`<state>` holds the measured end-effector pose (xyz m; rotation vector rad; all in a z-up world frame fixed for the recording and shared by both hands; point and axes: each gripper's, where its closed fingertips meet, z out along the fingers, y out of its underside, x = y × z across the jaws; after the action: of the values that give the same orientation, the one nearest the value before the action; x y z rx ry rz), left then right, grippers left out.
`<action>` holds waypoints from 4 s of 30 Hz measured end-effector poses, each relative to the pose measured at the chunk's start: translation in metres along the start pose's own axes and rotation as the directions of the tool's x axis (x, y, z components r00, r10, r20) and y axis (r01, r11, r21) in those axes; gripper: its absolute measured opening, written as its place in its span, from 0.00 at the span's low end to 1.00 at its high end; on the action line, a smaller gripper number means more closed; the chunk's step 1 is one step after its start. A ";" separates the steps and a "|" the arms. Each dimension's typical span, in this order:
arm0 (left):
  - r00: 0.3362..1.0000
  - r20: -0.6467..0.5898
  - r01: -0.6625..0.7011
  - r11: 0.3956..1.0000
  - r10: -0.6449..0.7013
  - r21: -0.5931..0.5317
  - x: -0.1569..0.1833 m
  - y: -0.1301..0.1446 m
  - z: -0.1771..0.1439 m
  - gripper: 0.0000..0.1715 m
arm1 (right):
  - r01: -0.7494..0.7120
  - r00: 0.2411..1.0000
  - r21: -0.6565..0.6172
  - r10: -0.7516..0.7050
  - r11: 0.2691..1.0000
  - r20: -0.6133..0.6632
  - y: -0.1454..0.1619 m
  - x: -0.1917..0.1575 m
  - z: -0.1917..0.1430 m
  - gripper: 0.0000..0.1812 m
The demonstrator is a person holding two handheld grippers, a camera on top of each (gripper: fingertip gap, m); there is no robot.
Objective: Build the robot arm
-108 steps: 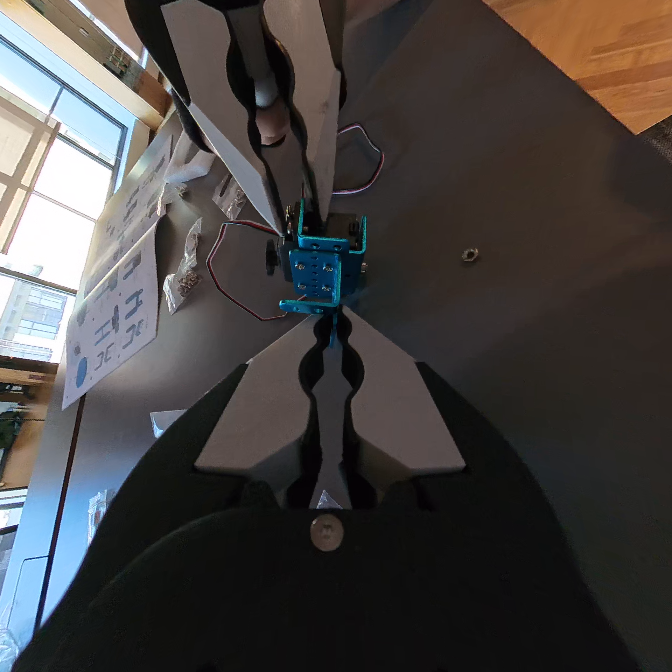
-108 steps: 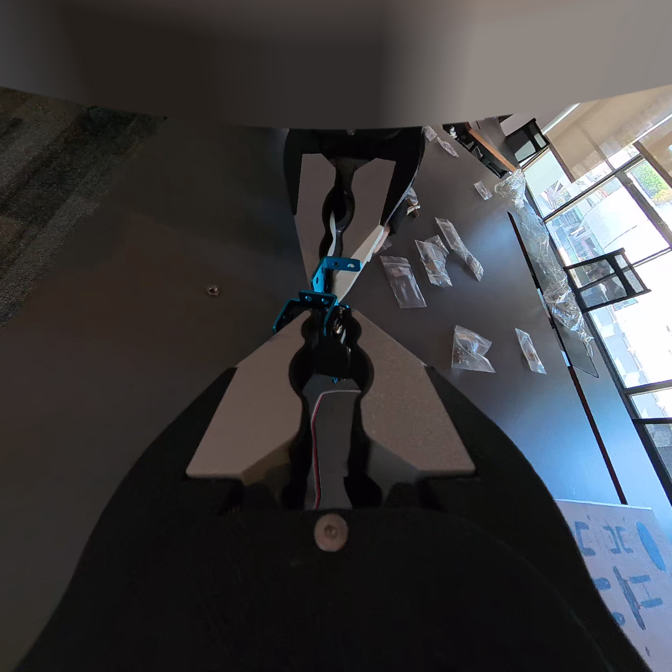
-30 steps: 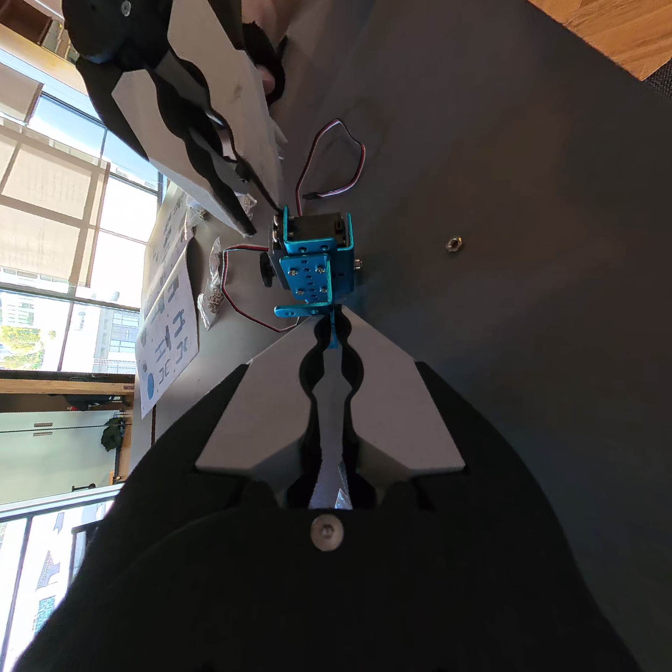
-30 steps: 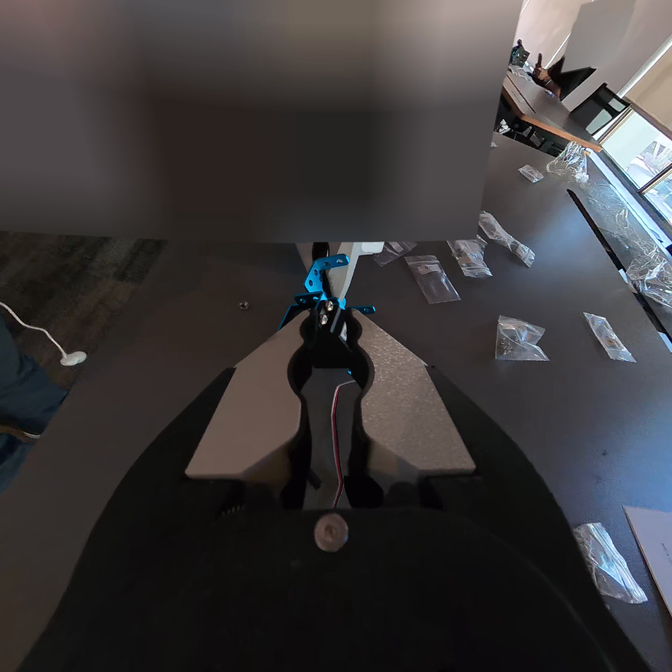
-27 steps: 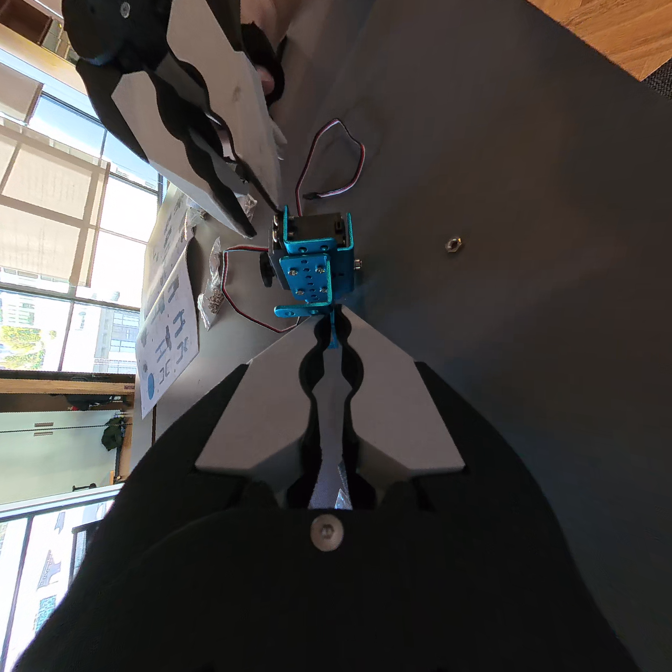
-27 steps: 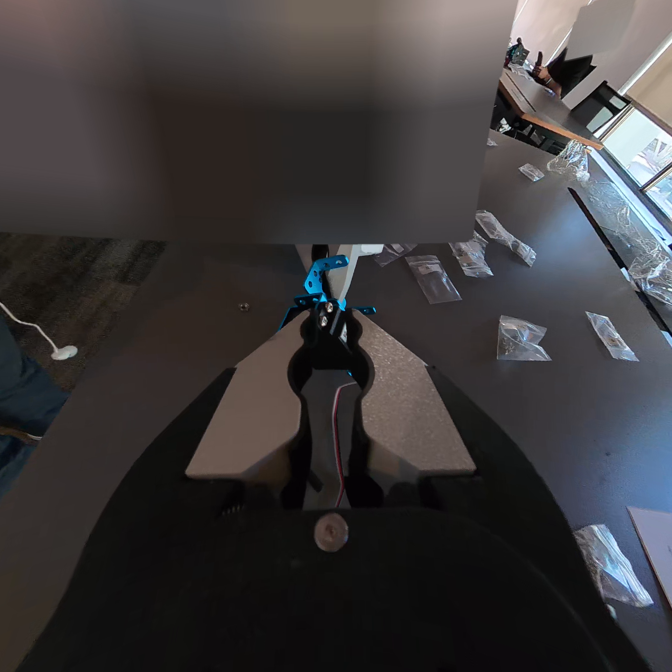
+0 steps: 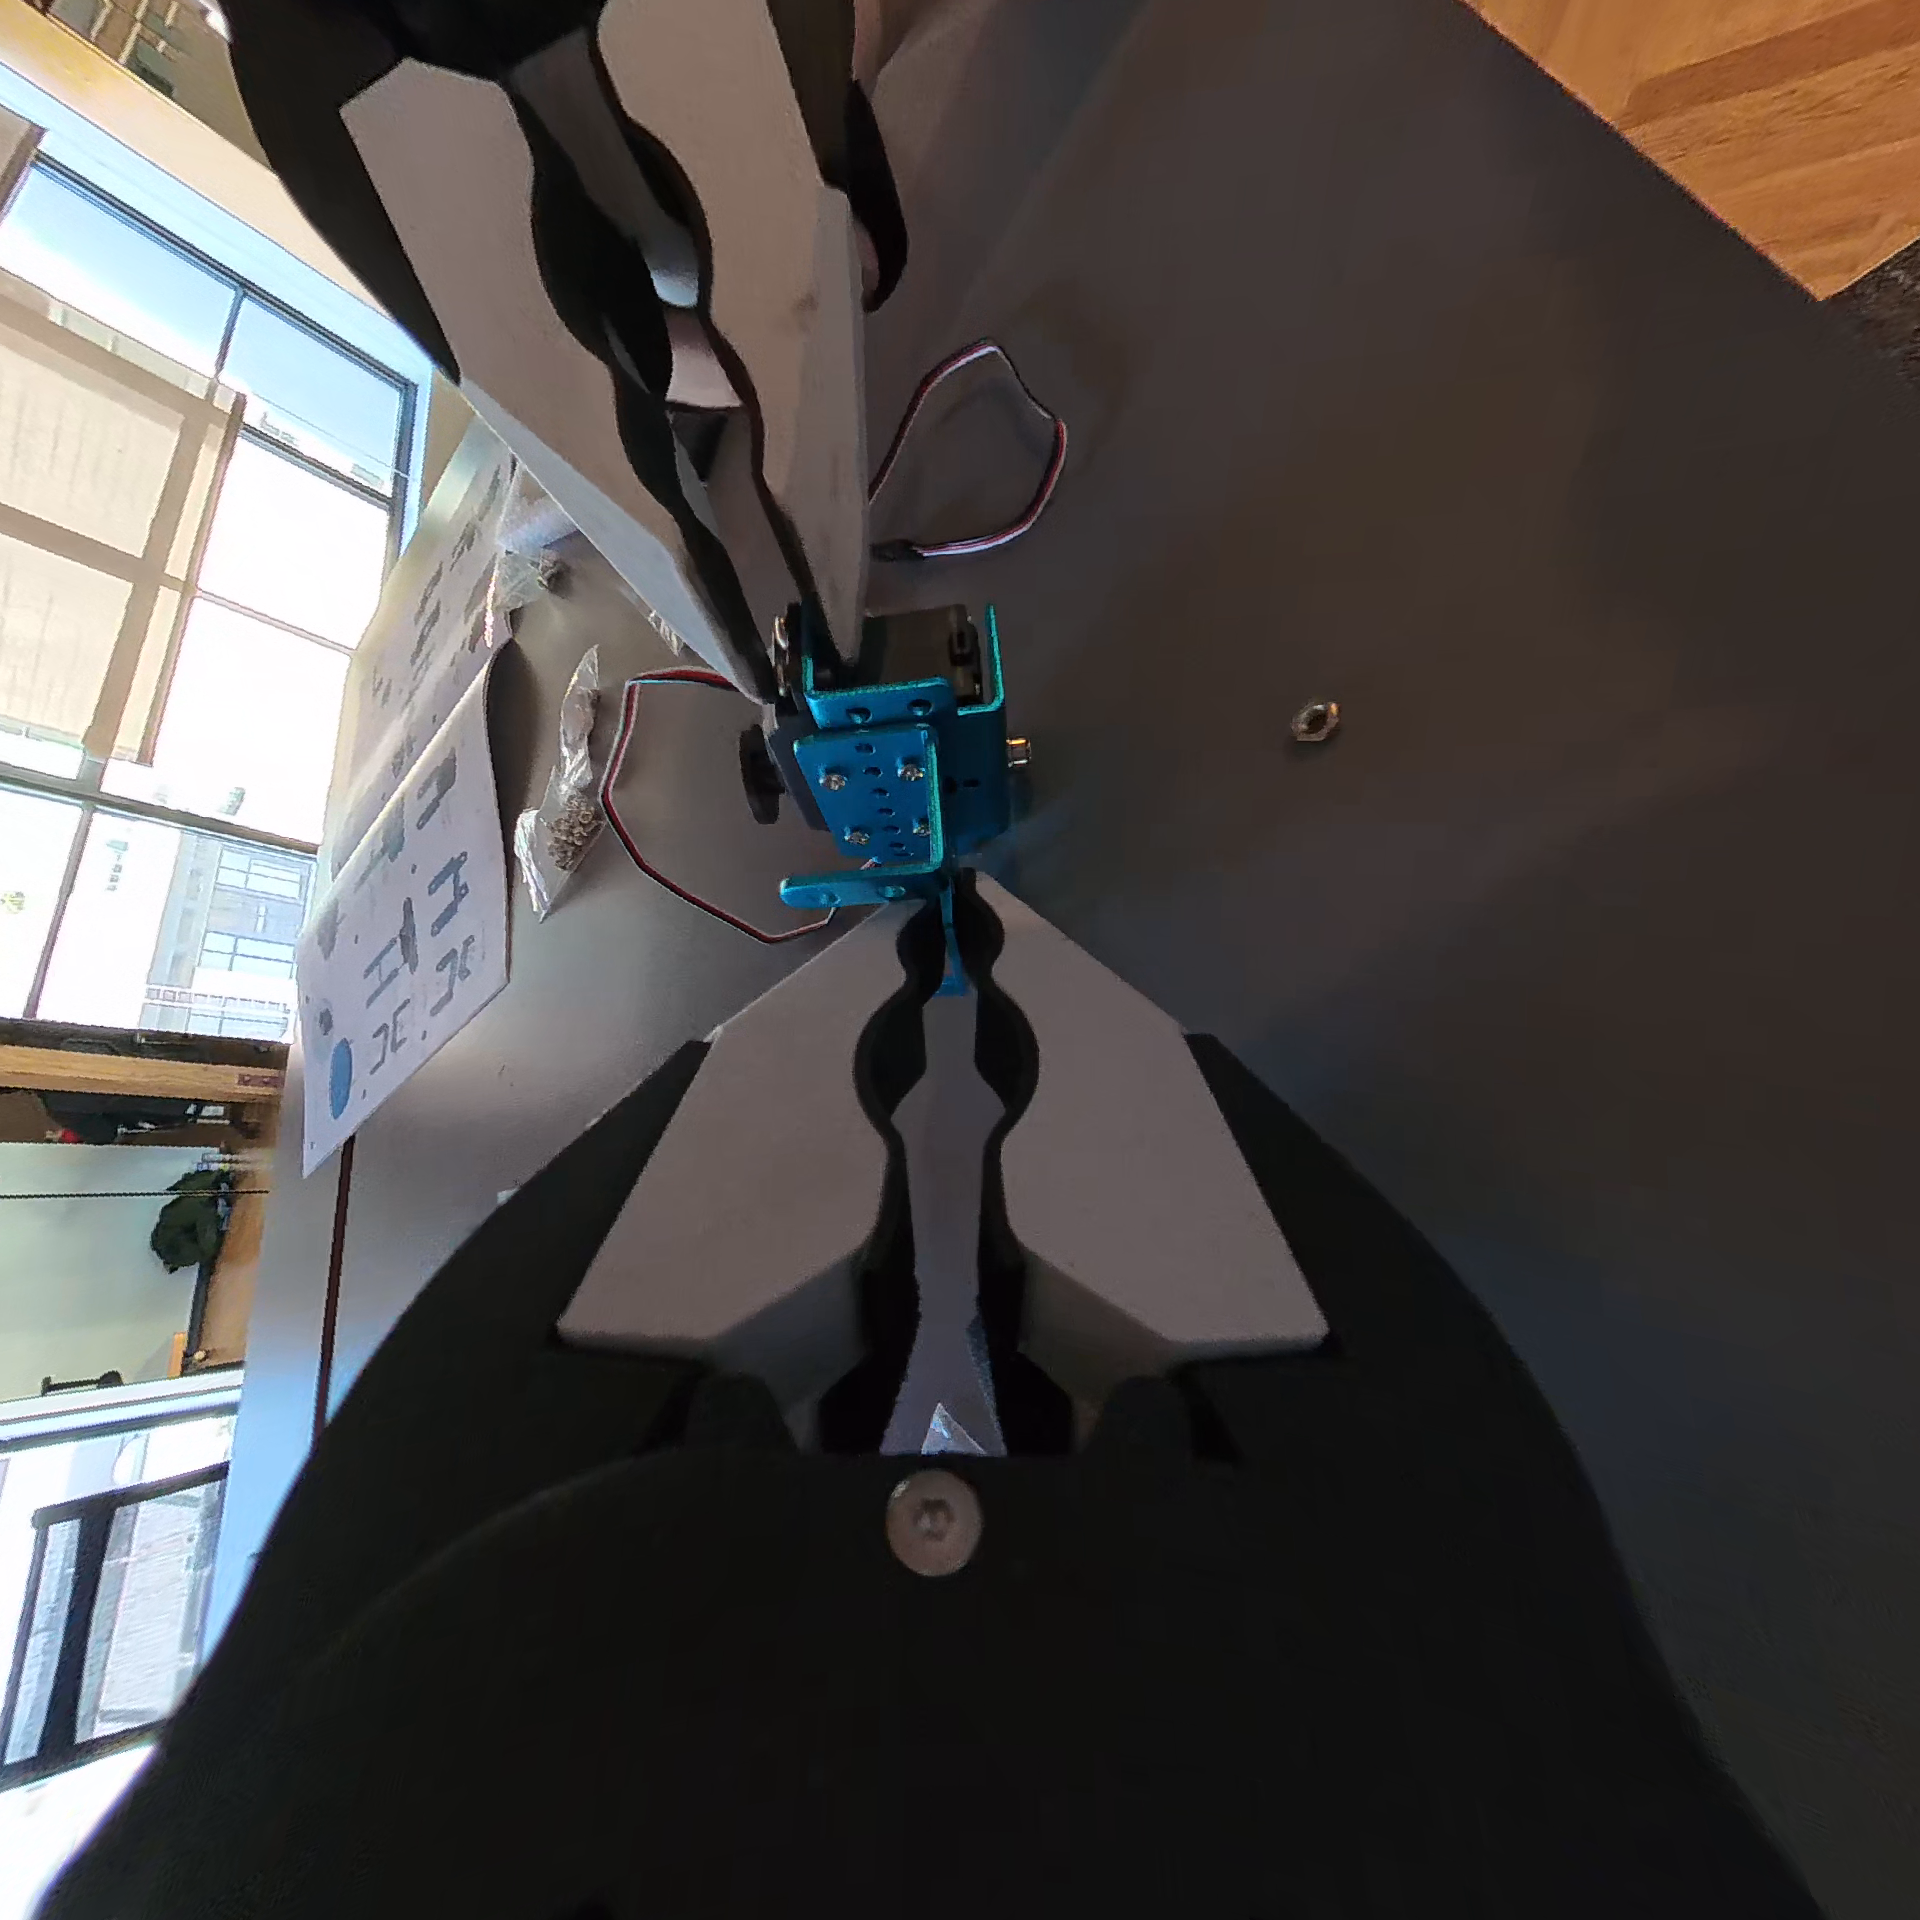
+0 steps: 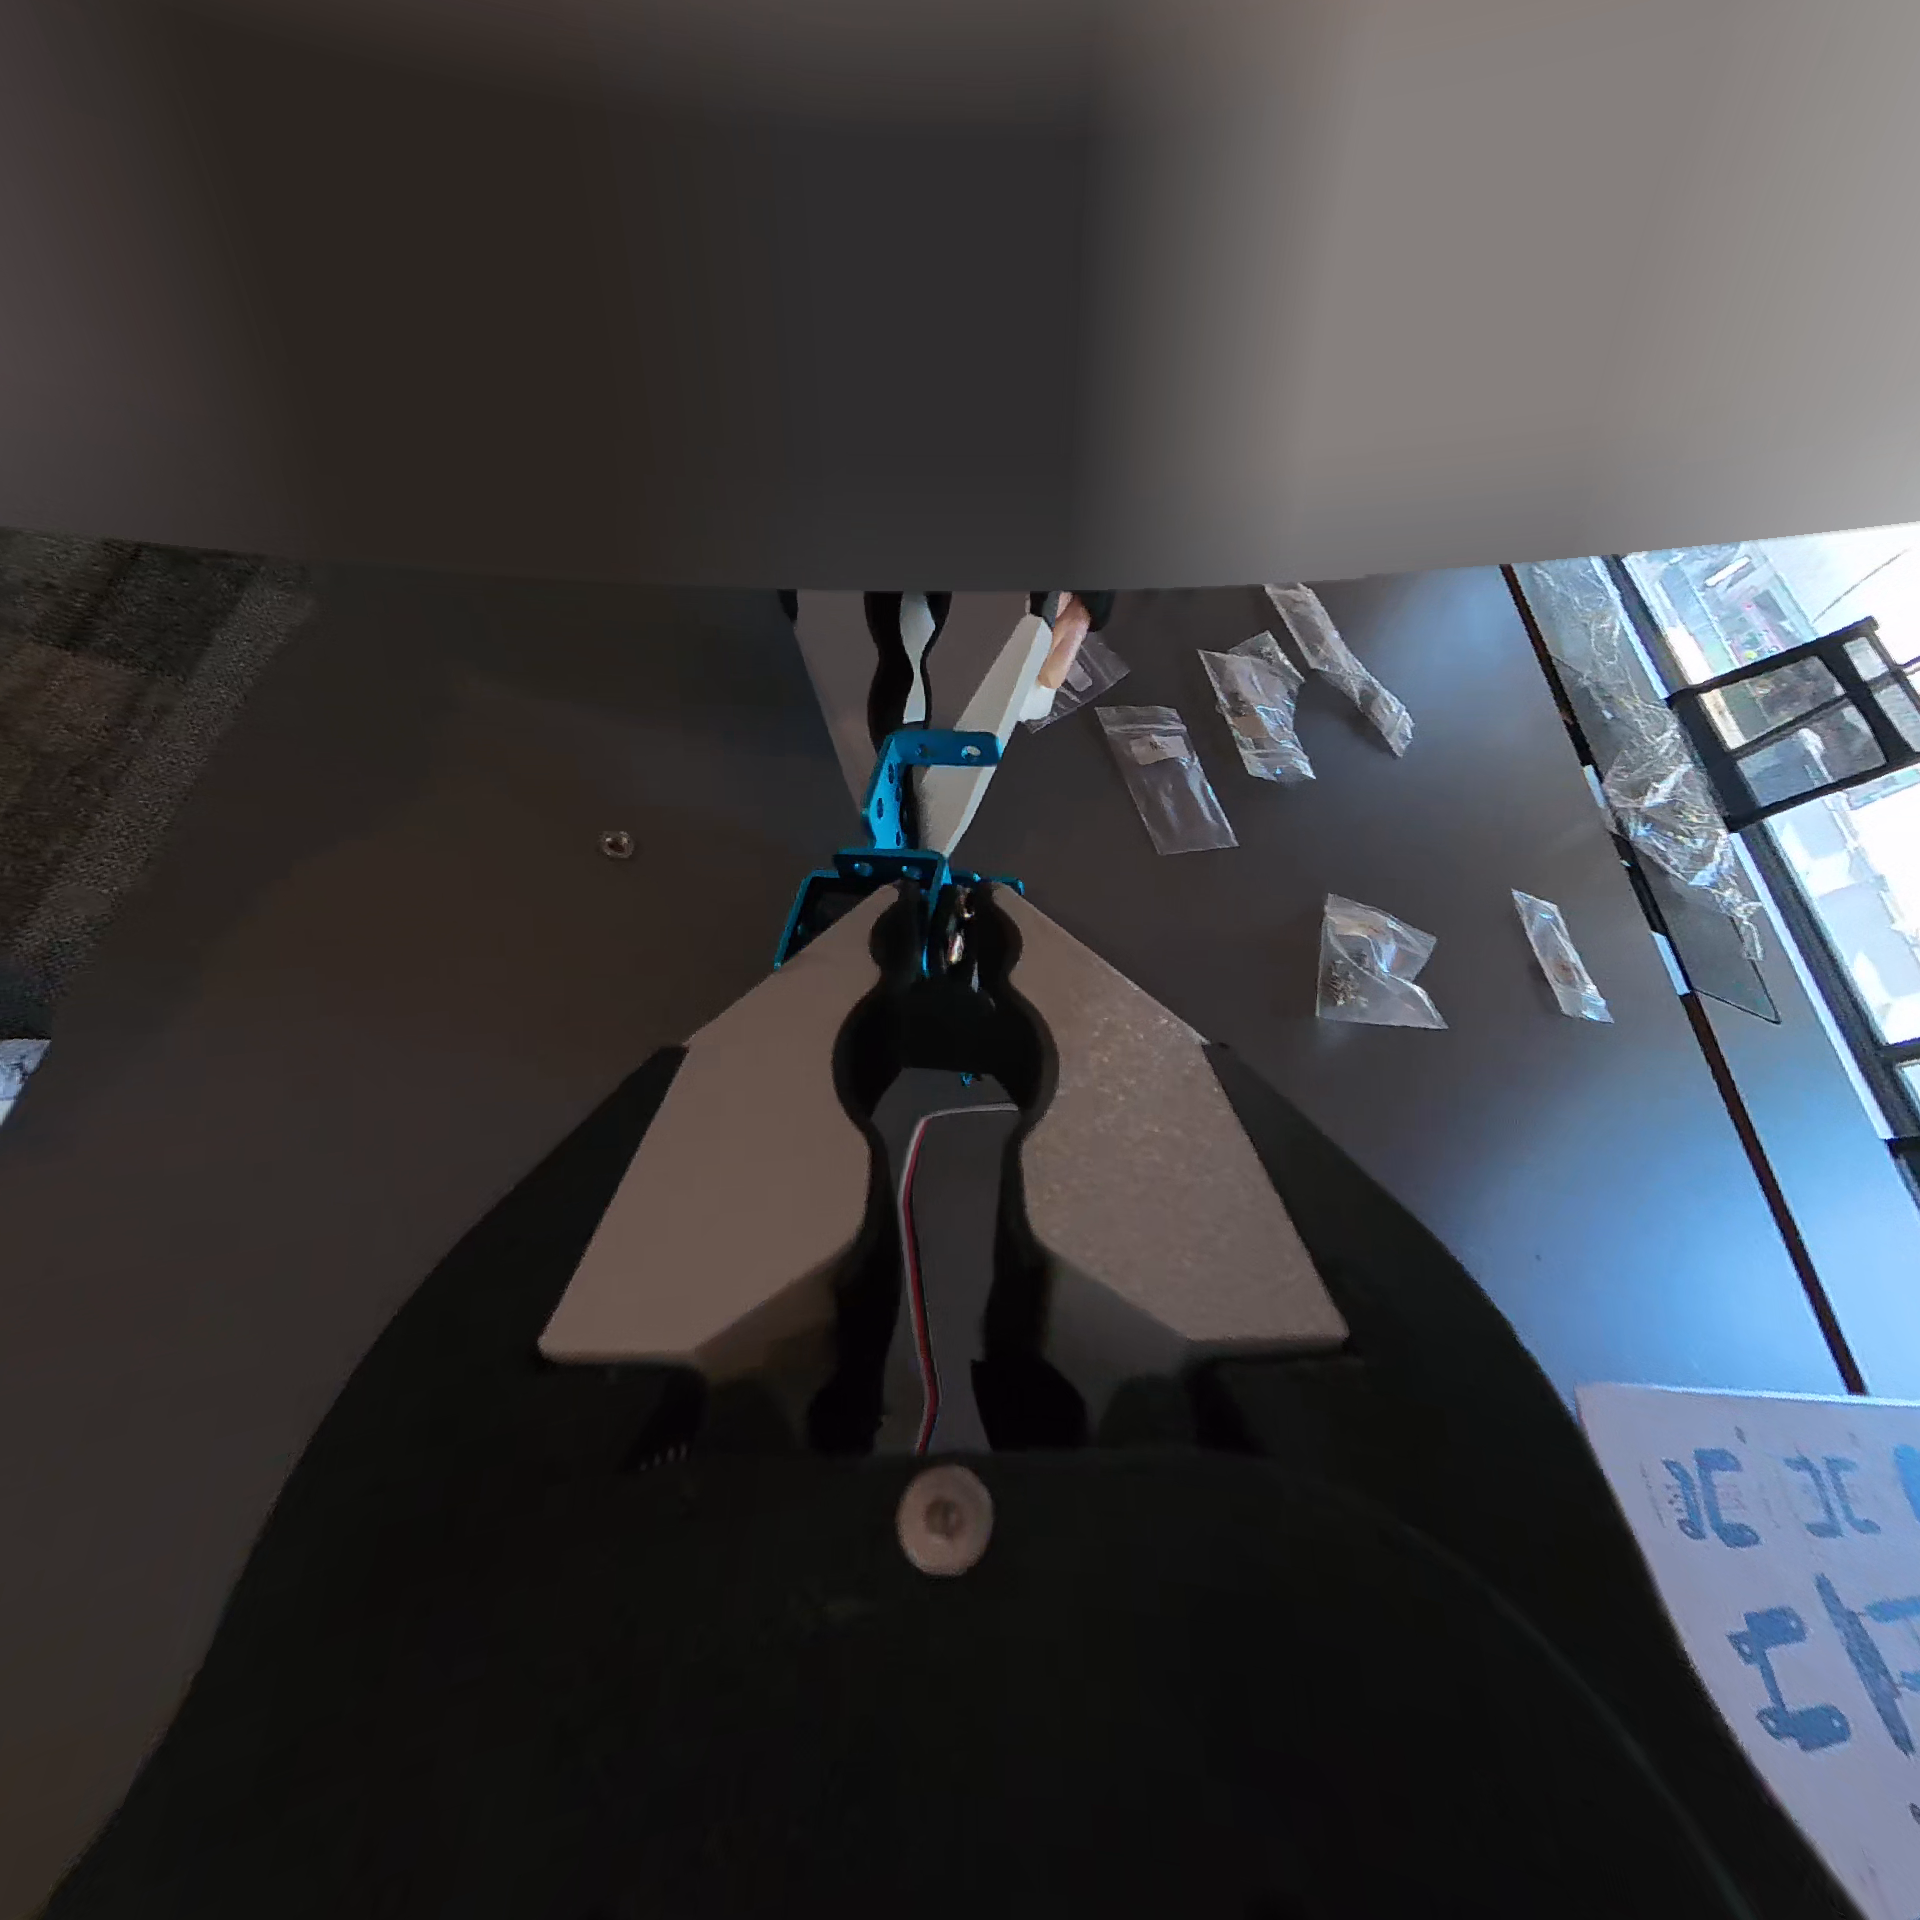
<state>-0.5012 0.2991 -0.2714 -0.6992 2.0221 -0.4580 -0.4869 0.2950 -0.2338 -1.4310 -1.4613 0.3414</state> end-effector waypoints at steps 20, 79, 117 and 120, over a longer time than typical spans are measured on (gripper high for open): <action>0.982 -0.074 0.176 0.984 -0.174 0.018 -0.003 0.002 0.001 0.01 | 0.122 0.988 -0.081 -0.129 0.989 -0.084 0.002 0.001 0.002 0.05; 0.976 -0.074 0.211 0.977 -0.207 0.043 -0.004 0.004 0.001 0.01 | -0.006 1.000 -0.035 0.006 0.999 -0.003 0.004 0.002 -0.004 0.05; 0.986 -0.083 0.148 0.988 -0.145 0.038 0.000 0.000 0.001 0.01 | 0.082 0.996 -0.080 -0.086 0.993 -0.037 0.001 -0.001 0.002 0.05; 0.986 -0.086 0.145 0.989 -0.142 0.037 0.001 -0.001 0.002 0.02 | 0.084 0.996 -0.077 -0.086 0.993 -0.027 0.001 -0.002 0.002 0.05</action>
<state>-0.5000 0.2975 -0.2724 -0.8145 2.0415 -0.6223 -0.4878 0.2944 -0.2365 -1.4229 -1.5197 0.2124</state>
